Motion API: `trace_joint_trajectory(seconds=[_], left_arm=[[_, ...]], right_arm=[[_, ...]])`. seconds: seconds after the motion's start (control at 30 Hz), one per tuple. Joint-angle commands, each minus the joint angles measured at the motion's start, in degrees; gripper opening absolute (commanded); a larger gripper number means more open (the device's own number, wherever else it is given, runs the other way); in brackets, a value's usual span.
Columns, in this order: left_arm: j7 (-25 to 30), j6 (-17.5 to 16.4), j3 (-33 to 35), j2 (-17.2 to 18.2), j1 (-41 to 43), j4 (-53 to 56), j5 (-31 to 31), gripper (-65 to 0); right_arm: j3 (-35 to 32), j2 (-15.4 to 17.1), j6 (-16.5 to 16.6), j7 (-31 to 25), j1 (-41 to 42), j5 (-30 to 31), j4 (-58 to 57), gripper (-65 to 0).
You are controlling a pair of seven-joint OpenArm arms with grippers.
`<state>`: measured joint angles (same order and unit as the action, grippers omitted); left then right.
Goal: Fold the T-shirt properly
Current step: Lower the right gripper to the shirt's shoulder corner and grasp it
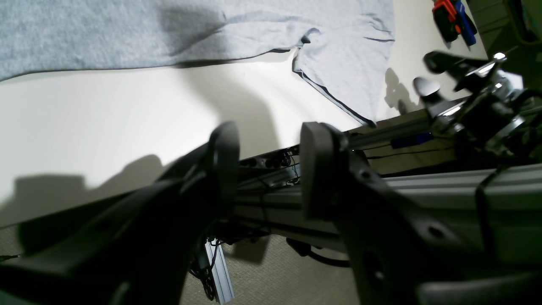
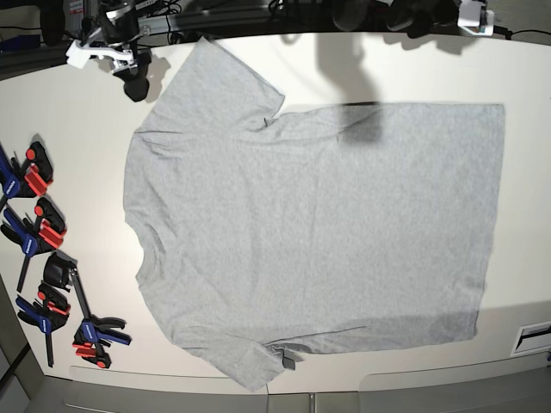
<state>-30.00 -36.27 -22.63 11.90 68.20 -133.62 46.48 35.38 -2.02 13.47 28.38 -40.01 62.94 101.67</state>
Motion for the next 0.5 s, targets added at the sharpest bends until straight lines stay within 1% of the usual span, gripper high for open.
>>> trace_joint_trajectory(seconds=[0.0, 0.2, 0.27, 0.37, 0.47], left_arm=[[1.36, -0.66, -0.26, 0.07, 0.48, -0.94, 0.96, -42.8], [1.31, -0.66, -0.26, 2.69, -1.25, -0.94, 0.94, -42.8], [1.22, -0.63, -0.26, 3.50, -1.22, -0.94, 0.94, -42.8], [0.90, -0.63, -0.26, 4.04, -1.22, -0.94, 0.94, -42.8], [0.90, -0.61, -0.26, 4.20, -1.22, -0.94, 0.94, -42.8]], right_arm=[[0.15, -0.04, 0.57, -0.70, 0.46, 0.17, 0.28, -32.0], [-0.57, 0.00, -0.09, -0.68, 5.46, -1.64, -5.07, -32.0], [-0.50, 0.17, -0.50, -0.61, 7.10, -4.17, -5.75, -32.1], [-0.50, 1.11, -2.91, 0.22, 9.44, -7.72, -5.75, -32.1], [-0.50, 2.34, -5.05, 2.86, 12.20, -13.57, -5.75, -32.1]])
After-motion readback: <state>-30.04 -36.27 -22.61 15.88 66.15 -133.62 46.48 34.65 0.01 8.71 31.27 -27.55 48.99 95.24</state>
